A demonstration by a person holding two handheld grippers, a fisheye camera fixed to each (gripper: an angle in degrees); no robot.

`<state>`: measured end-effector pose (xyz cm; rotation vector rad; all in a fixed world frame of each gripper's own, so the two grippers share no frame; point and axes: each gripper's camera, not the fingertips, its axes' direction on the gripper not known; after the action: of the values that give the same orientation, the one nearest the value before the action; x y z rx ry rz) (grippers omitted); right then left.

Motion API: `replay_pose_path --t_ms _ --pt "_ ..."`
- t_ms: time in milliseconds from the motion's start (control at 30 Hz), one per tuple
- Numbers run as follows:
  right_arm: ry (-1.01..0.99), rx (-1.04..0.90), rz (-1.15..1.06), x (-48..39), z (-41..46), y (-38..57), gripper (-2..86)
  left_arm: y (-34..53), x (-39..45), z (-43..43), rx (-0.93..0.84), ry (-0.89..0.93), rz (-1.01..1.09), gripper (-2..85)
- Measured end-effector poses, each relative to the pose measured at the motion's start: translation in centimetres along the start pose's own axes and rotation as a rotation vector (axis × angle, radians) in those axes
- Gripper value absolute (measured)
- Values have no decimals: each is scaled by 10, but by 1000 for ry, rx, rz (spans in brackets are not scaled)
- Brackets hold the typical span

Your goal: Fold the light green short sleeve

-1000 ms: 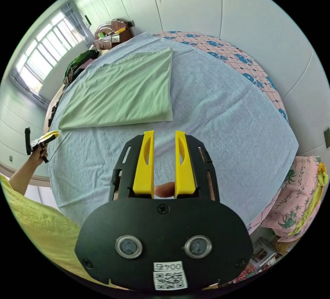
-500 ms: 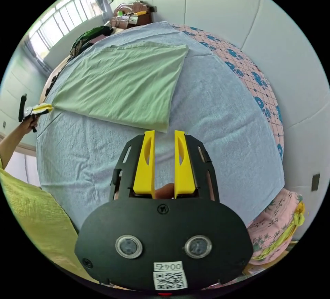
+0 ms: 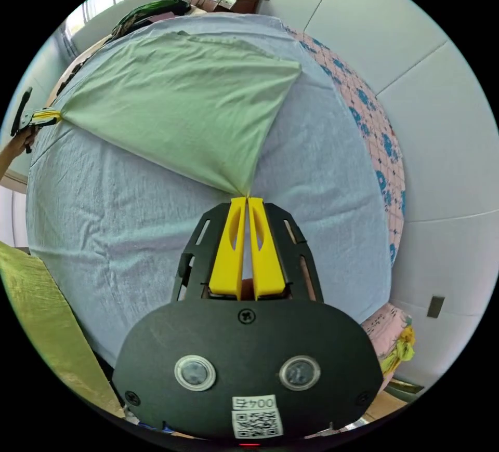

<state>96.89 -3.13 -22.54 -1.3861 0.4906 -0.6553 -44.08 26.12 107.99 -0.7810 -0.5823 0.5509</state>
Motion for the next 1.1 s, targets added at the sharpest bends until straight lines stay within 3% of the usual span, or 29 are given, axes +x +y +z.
replay_pose_path --t_ms 200,367,567,1100 --pt "-11 -54 179 24 4 -1 -2 4 -8 -7 9 11 -40 34" --pt "-77 84 163 17 -34 -24 64 10 -14 -20 24 30 3 66" --pt "-129 -170 135 13 16 -64 87 20 -28 -31 45 35 35 72" --pt "-143 -296 139 54 26 -108 84 29 -62 -40 40 25 134 9"
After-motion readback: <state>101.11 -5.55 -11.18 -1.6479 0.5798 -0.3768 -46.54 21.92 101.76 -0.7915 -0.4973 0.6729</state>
